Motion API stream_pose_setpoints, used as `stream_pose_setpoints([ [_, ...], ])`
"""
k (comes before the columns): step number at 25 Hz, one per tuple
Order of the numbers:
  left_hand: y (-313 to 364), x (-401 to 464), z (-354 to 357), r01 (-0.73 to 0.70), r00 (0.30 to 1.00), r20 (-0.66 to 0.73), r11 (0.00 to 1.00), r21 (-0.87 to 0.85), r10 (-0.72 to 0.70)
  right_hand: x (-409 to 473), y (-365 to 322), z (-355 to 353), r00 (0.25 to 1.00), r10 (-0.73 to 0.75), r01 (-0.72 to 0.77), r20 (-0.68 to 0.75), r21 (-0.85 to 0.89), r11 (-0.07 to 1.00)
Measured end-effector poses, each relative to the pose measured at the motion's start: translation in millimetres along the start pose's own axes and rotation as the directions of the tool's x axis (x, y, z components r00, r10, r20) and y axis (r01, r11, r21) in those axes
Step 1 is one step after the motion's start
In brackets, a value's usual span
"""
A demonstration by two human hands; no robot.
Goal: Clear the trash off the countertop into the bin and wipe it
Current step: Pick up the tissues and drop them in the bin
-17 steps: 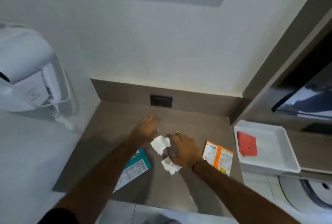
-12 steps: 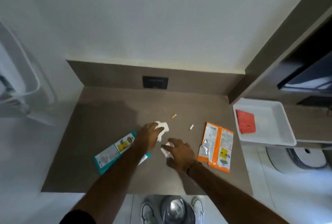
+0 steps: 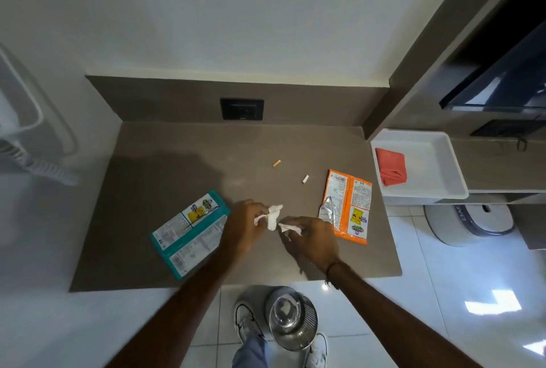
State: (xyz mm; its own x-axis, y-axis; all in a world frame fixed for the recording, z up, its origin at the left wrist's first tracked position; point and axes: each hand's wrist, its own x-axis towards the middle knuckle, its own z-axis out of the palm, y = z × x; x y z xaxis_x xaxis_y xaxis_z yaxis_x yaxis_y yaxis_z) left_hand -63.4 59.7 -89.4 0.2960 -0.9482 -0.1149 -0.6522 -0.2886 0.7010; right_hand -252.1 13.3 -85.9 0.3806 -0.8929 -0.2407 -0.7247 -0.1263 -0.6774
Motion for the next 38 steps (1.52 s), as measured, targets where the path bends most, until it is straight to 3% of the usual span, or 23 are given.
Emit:
stream_pose_setpoints([
  [5, 18.8, -97.8, 56.8, 0.063, 0.996, 0.066, 0.998, -0.025, -0.061, -72.2, 59.0, -6.6, 0.998, 0.065, -0.062, -0.005, 0.233, 0.971],
  [13, -12.6, -169.8, 200.7, 0.227, 0.942, 0.226, 0.966, 0.121, -0.25, -126.2, 207.8, 68.4, 0.938, 0.288, -0.297, 0.19, 0.017, 0.955],
  [17, -70.2, -185.8, 293.8, 0.41, 0.885, 0.202, 0.907, 0.09, -0.42, -121.8, 282.8, 132.4, 0.868, 0.447, -0.465, 0.215, 0.04, 0.884],
  [23, -133.7, -197.9, 391.8, 0.569, 0.775, 0.238, 0.81, 0.143, -0.586, -113.2, 362.9, 200.2, 0.79, 0.551, -0.575, 0.268, 0.011, 0.818],
  [26, -121.4, -212.1, 383.1, 0.623, 0.74, 0.231, 0.773, 0.12, -0.632, -131.1, 359.9, 180.2, 0.786, 0.548, -0.571, 0.285, -0.002, 0.821],
  [31, -51.9, -215.7, 299.8, 0.568, 0.8, 0.192, 0.821, 0.06, -0.568, -148.3, 285.6, 103.1, 0.85, 0.425, -0.449, 0.311, 0.009, 0.893],
  [36, 4.8, -206.6, 179.5, 0.442, 0.893, -0.058, 0.894, -0.076, -0.446, -130.2, 158.3, 39.6, 0.944, 0.187, -0.214, 0.272, 0.074, 0.974],
  [38, 8.5, -197.3, 135.4, 0.406, 0.893, -0.186, 0.912, -0.06, -0.41, -113.4, 106.1, 31.5, 0.97, 0.037, -0.059, 0.239, 0.085, 0.995],
])
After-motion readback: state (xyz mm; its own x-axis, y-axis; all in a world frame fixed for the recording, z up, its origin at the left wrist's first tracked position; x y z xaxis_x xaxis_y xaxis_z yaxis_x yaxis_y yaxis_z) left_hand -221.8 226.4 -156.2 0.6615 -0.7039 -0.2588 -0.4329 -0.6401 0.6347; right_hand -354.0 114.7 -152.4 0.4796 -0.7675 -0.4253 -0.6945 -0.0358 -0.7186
